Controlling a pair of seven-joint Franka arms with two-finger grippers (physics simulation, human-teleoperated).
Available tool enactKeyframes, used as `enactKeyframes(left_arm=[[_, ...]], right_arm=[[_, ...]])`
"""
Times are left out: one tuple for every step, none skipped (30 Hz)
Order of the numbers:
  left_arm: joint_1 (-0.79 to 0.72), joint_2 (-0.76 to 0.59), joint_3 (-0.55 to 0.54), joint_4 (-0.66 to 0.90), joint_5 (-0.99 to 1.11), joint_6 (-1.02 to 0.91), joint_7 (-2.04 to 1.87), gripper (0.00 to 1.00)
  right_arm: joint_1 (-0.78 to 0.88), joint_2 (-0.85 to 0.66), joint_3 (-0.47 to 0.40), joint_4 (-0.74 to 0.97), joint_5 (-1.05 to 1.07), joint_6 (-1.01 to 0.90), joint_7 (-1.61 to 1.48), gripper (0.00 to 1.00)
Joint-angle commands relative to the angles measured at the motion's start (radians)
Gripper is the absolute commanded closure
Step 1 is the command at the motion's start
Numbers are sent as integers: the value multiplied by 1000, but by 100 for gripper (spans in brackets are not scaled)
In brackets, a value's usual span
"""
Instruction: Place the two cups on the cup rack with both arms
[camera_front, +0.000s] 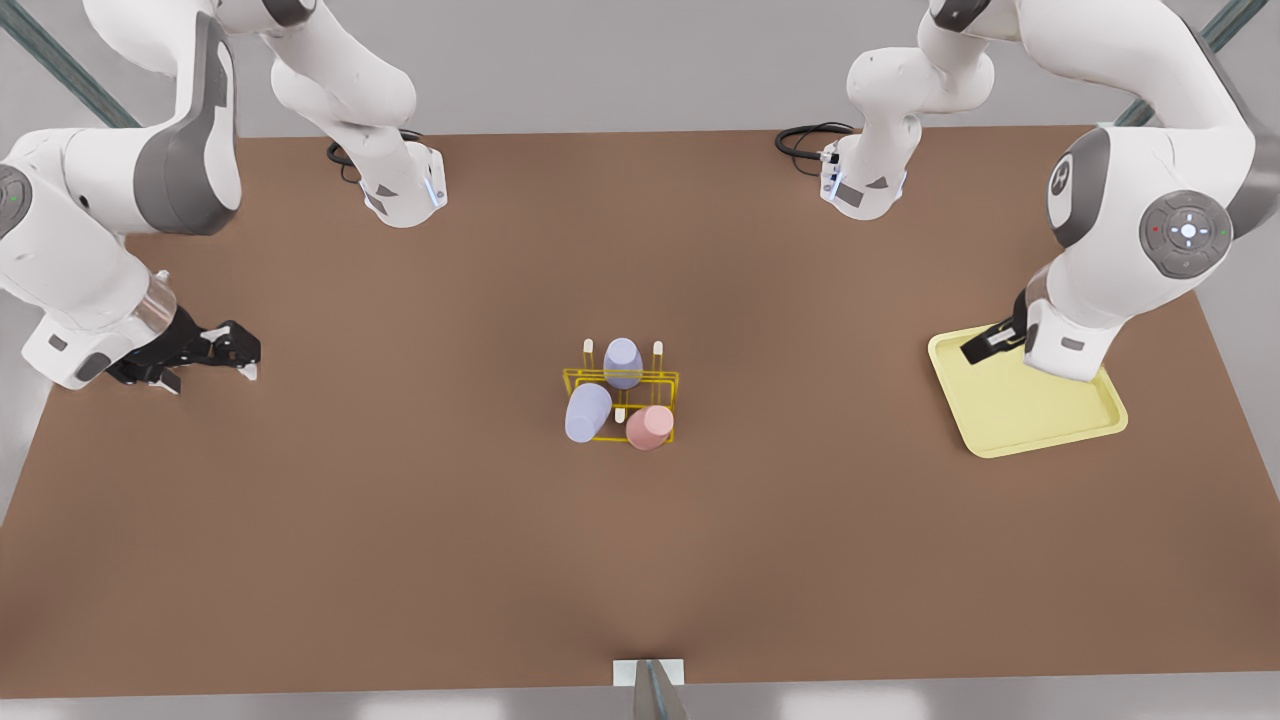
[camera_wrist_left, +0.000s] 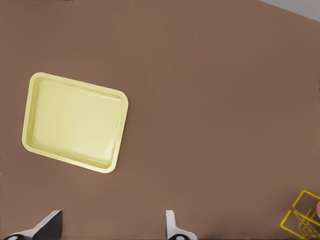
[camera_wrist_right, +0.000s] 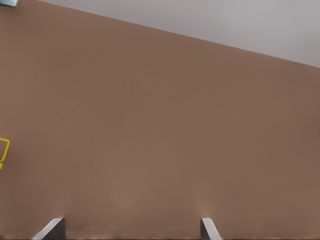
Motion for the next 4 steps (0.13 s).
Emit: enactKeyframes(left_arm=[[-4, -1, 0, 2, -2, -31, 603, 0], [-4, -1, 1, 3, -13, -31, 603, 0], [-4, 2, 1, 14, -21, -37, 603, 0], [-4, 5, 1, 14, -21, -43, 603, 0]], right_arm=[[-7, -20, -5, -14, 10, -144, 140, 0], [-7, -20, -5, -14, 10, -144, 135, 0], [-7, -20, -7, -14, 10, -144, 130, 0], [-7, -20, -7, -14, 12, -144, 129, 0]])
